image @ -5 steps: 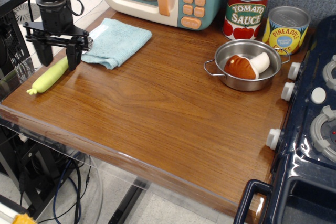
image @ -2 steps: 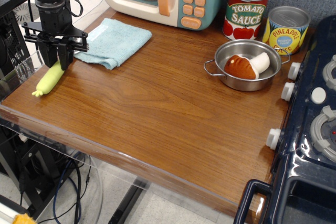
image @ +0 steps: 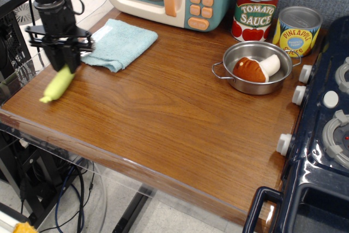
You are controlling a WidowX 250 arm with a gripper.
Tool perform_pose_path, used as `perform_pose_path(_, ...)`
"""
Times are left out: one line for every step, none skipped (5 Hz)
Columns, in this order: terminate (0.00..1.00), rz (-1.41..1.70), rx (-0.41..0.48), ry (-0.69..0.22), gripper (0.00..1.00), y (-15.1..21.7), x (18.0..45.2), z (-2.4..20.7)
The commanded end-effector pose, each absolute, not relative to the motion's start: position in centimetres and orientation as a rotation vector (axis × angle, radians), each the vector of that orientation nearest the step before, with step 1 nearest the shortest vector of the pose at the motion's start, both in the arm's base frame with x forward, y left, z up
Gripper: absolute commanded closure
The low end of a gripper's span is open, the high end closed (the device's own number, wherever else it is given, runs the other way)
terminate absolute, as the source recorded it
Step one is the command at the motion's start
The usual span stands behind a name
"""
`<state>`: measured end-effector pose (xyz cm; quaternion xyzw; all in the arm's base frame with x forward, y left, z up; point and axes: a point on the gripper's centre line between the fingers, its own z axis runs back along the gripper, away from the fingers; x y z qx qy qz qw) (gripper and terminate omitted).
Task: Place the spoon on the front right table corner.
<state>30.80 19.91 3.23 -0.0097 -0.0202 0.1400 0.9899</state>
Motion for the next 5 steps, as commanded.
perform_pose_path(0.0,0.133,-0.009,-0.233,1.0,16.6,30.5,10.3)
perform_pose_path(0.0,0.077,-0.035,-0.259,1.0,14.1,30.6,11.4)
perform_pose_path(0.0,-0.016,-0.065,-0.272,1.0,10.3,30.9,11.8)
perform_pose_path(0.0,-0.035,-0.104,-0.276,1.0,6.0,31.1,12.4)
perform_pose_path(0.0,-0.034,-0.138,-0.247,1.0,2.5,31.1,12.5)
